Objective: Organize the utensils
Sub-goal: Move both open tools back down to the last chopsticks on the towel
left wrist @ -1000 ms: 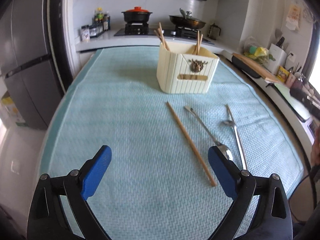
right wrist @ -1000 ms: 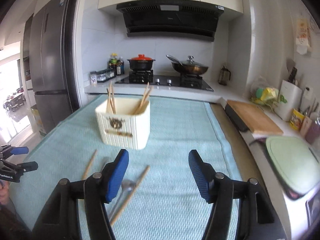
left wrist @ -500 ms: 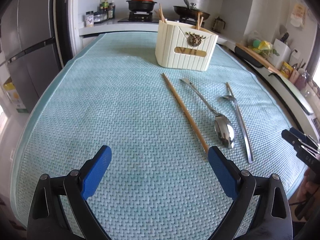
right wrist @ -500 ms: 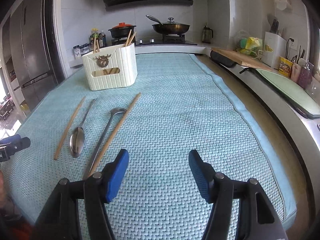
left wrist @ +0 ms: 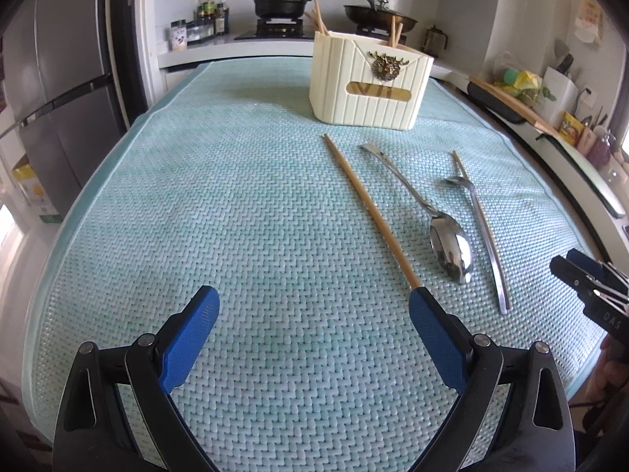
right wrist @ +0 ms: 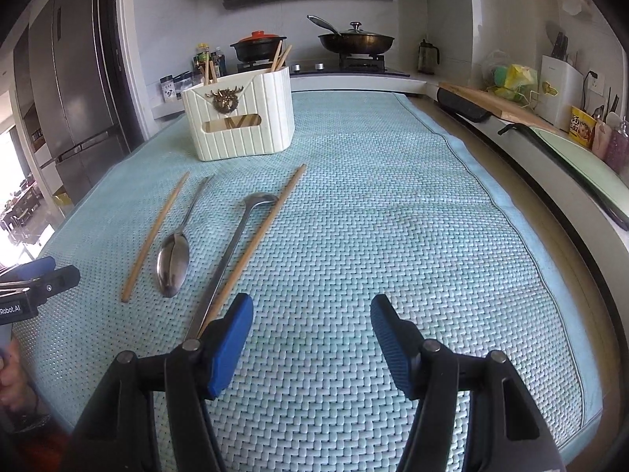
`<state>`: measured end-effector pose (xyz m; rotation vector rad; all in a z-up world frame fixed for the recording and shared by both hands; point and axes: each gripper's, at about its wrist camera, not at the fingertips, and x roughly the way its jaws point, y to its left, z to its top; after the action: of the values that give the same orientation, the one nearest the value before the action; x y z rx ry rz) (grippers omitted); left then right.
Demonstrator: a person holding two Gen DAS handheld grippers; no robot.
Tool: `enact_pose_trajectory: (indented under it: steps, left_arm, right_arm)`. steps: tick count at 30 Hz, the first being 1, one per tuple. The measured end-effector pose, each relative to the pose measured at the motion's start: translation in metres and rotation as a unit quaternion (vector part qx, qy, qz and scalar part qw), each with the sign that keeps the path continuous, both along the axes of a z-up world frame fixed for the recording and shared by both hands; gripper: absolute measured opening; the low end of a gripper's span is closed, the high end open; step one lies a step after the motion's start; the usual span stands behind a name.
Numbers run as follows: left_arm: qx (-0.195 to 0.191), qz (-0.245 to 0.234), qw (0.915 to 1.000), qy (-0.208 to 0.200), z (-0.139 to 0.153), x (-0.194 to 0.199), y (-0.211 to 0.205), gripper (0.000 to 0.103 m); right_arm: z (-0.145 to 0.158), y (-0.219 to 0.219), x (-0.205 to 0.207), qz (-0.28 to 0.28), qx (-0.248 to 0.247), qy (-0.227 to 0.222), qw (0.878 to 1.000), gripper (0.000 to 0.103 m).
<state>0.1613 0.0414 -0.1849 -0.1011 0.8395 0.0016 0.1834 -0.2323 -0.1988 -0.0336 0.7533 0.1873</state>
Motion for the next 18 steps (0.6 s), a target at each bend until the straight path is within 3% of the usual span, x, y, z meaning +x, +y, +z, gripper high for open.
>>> enact_pose_trajectory:
  steps: [4,6,8,10,15,18]
  left_arm:
    - [-0.006,0.006,1.0,0.002,-0.002,-0.001,0.005,0.097]
    - [-0.008,0.007,0.9999,0.001,-0.001,-0.001,0.007,0.097]
    - [-0.008,0.009,0.9999,-0.001,-0.001,-0.002,0.009,0.097]
    - [-0.011,0.011,0.9999,-0.001,-0.001,-0.002,0.01,0.097]
    - [-0.009,0.016,0.9998,-0.003,0.0,-0.004,0.013,0.097]
    - [-0.01,0.02,0.9998,0.002,-0.002,-0.004,0.015,0.097]
  right_arm:
    - [0.002,-0.005,0.023,-0.007,0.019,0.03,0.999,0.063]
    - [0.004,-0.006,0.039,-0.009,0.037,0.05,0.998,0.056]
    - [0.003,-0.004,0.058,-0.006,0.049,0.076,0.996,0.036]
    - [0.001,0.001,0.076,0.003,0.064,0.092,0.994,0.03]
    - [-0.006,0.026,0.106,0.028,0.069,0.098,0.992,0.029]
    - [-0.016,0.044,0.119,0.041,0.046,0.11,0.992,0.029]
